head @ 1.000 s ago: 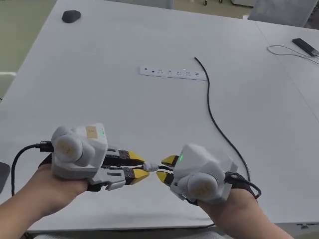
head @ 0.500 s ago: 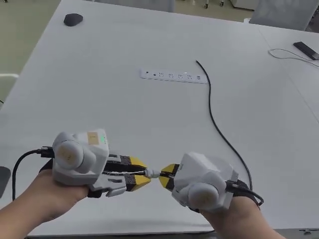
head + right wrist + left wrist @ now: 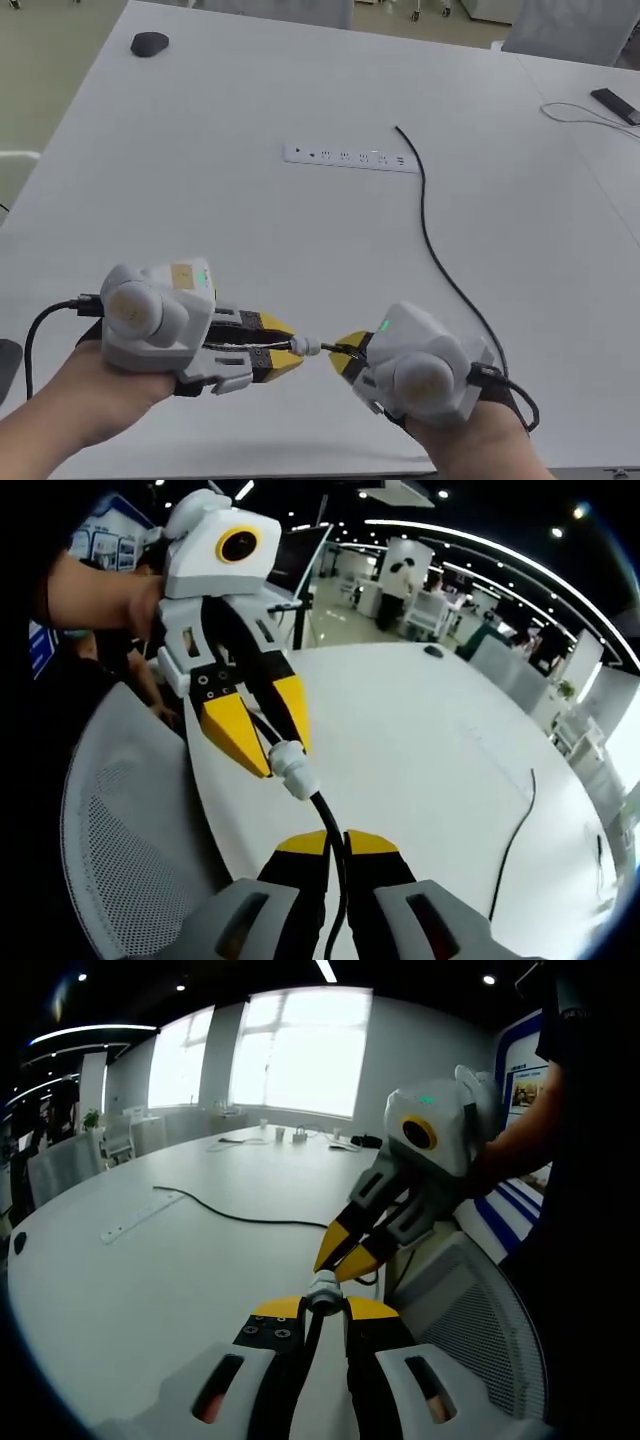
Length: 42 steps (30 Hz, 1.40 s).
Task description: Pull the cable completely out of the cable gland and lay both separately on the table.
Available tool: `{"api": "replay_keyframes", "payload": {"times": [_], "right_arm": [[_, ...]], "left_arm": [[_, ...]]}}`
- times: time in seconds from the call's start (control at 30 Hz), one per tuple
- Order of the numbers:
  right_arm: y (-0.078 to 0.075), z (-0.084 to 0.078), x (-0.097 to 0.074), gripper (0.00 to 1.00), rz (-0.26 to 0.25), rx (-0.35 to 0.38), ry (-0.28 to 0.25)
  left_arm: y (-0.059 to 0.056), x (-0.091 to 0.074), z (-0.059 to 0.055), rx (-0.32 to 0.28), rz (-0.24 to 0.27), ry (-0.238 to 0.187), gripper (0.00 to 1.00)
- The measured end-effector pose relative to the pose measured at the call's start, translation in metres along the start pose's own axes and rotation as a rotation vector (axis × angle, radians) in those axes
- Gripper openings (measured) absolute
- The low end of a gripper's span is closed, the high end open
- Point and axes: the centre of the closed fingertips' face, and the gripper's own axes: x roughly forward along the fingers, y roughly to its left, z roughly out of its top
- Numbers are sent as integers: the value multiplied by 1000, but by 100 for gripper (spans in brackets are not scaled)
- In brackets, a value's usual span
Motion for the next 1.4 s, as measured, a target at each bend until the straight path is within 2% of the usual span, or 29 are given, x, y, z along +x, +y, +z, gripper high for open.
{"api": "replay_keyframes", "payload": {"times": [0.2,0.37,0.5,0.7,0.93,1.07,1.23,1.33,1.4], "right_arm": [[-9,-9,1,0,-26,96,9],[-13,-16,2,0,-42,131,11],[-18,-24,2,0,-56,199,18],[-24,-35,2,0,-75,255,26],[-31,-59,3,0,-97,402,54],[-32,-72,3,0,-109,459,86],[-31,-86,4,0,-113,495,121],[-31,-87,3,0,-110,564,110],[-31,-86,2,0,-109,559,104]], "left_arm": [[1,0,2,-4,8,-7,15],[1,-1,4,1,11,-14,15],[0,-1,4,3,14,-16,15],[0,-2,5,3,13,-21,15],[-4,-2,2,8,15,-16,15],[-5,-2,1,4,11,-17,15],[-5,-3,-3,7,14,-9,15],[-4,-4,-2,5,18,-11,15],[-4,-3,-2,7,19,-10,15]]}}
